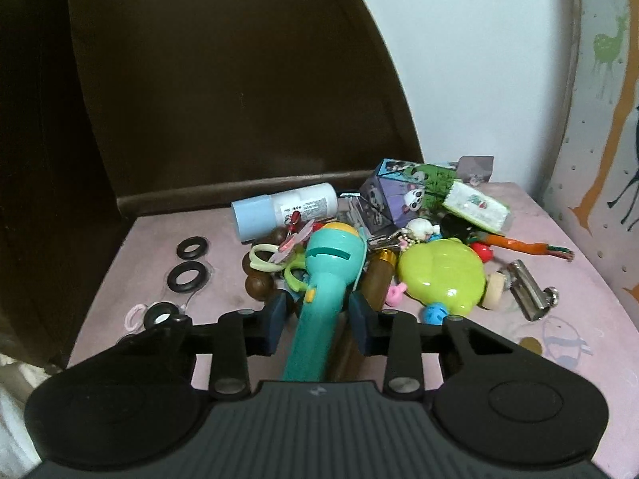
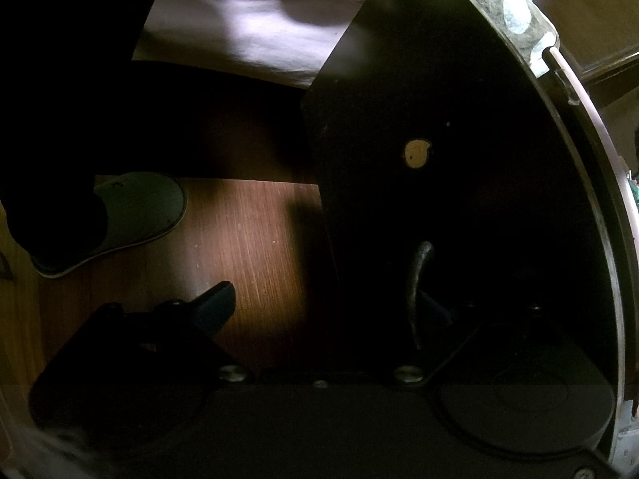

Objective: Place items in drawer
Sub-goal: 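Lift the teal flashlight with the left tool, then carry the teal flashlight into the open drawer and open the left tool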

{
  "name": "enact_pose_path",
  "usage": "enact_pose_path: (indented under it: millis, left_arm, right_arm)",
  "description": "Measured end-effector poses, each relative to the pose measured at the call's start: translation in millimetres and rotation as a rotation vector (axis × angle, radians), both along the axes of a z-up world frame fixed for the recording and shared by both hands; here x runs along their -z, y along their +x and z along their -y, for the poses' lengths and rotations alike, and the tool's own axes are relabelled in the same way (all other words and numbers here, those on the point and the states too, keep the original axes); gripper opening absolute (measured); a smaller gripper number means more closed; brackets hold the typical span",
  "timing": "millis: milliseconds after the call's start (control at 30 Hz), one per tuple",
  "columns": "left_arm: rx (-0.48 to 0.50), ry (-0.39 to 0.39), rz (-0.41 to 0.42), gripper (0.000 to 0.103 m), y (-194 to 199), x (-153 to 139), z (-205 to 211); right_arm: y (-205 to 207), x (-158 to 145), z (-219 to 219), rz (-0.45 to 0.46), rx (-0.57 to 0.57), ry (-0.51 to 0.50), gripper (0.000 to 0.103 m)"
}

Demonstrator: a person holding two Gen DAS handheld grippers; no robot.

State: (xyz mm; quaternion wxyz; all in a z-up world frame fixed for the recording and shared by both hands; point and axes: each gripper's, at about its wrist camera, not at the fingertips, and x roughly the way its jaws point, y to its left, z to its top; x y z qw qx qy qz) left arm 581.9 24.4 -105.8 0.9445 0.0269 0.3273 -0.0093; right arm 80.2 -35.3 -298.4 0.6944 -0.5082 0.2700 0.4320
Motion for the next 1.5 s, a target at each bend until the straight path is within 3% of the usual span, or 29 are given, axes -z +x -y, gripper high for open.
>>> enact_pose_path:
  millis: [200, 267, 333, 633, 1200, 1500]
  left_arm:
    - [0.014, -0.003, -0.029, 0.033, 11.5, 3.6, -4.8]
    - [0.028, 0.008, -0.041, 0.023, 12.2, 3.5, -4.7]
    - [0.033, 0.042, -0.046, 0.020, 10.1, 4.0, -2.4]
    - [0.035, 0.055, -0.016, 0.020, -19.2, -6.3, -7.1]
    - [0.187, 0.005, 0.016, 0.020, -131.2, -44.5, -4.2]
    - [0.333, -0.046, -0.030, 0.020, -199.2, -35.7, 23.2]
  right_arm:
    - [-1.1, 1.1, -0.1, 0.001, -0.002, -0.001, 0.099]
    - [-1.3, 1.2, -0.4, 0.002, -0.001, -0.001, 0.099]
    - [-1.5, 1.3, -0.5, 0.002, -0.001, -0.002, 0.100]
    - [-1.9, 0.9, -0.2, 0.002, -0.004, -0.005, 0.100]
    - [-1.6, 1.7, -3.3, 0.000, -0.002, -0.011, 0.099]
    - [-1.4, 2.9, -4.3, 0.002, -0.006, -0.020, 0.099]
